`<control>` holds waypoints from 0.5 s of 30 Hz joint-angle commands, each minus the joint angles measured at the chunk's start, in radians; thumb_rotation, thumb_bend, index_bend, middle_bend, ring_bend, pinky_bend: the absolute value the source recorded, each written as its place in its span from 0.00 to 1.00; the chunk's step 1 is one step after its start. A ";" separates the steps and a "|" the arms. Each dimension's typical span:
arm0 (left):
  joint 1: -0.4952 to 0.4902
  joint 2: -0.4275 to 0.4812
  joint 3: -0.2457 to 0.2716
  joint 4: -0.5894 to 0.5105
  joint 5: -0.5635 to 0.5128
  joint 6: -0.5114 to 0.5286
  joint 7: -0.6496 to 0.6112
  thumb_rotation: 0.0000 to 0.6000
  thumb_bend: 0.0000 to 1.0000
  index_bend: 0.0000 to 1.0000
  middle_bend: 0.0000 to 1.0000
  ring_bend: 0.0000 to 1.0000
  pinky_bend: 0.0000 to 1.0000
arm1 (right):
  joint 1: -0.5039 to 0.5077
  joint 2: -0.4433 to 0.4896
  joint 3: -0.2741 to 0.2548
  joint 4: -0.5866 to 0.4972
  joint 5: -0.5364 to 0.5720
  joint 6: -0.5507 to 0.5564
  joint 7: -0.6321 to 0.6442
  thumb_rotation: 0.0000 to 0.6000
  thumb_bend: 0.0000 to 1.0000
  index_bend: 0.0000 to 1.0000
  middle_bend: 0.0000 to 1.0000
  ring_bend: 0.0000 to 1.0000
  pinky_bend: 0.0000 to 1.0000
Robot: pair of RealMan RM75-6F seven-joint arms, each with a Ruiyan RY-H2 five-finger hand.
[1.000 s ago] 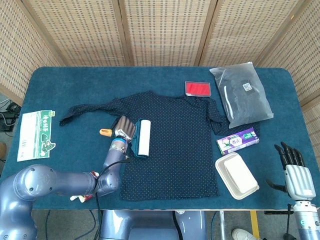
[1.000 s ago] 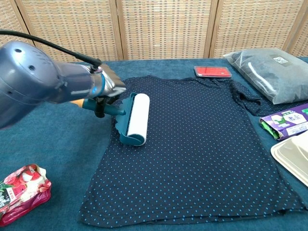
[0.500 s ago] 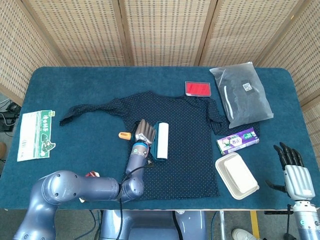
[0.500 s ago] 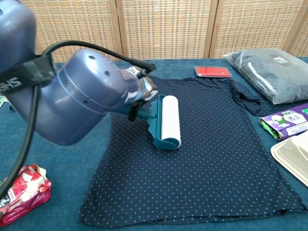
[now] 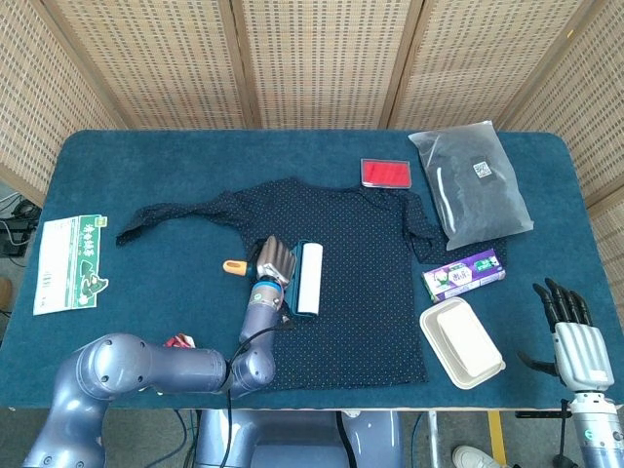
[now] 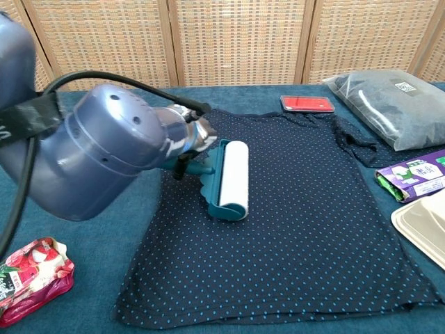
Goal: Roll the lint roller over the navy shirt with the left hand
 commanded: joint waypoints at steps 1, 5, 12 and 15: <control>0.039 0.046 0.032 -0.047 0.026 0.018 -0.015 1.00 0.65 0.89 0.90 0.74 0.68 | 0.001 -0.003 -0.004 -0.001 -0.004 -0.001 -0.009 1.00 0.13 0.00 0.00 0.00 0.00; 0.082 0.103 0.066 -0.104 0.055 0.033 -0.039 1.00 0.65 0.89 0.90 0.74 0.68 | 0.002 -0.008 -0.008 -0.002 -0.009 -0.002 -0.022 1.00 0.13 0.00 0.00 0.00 0.00; 0.145 0.204 0.112 -0.199 0.116 0.042 -0.091 1.00 0.65 0.89 0.90 0.74 0.68 | 0.004 -0.017 -0.016 -0.011 -0.019 -0.004 -0.048 1.00 0.13 0.00 0.00 0.00 0.00; 0.157 0.220 0.117 -0.213 0.130 0.039 -0.105 1.00 0.65 0.89 0.90 0.74 0.68 | 0.004 -0.018 -0.018 -0.014 -0.020 -0.004 -0.053 1.00 0.13 0.00 0.00 0.00 0.00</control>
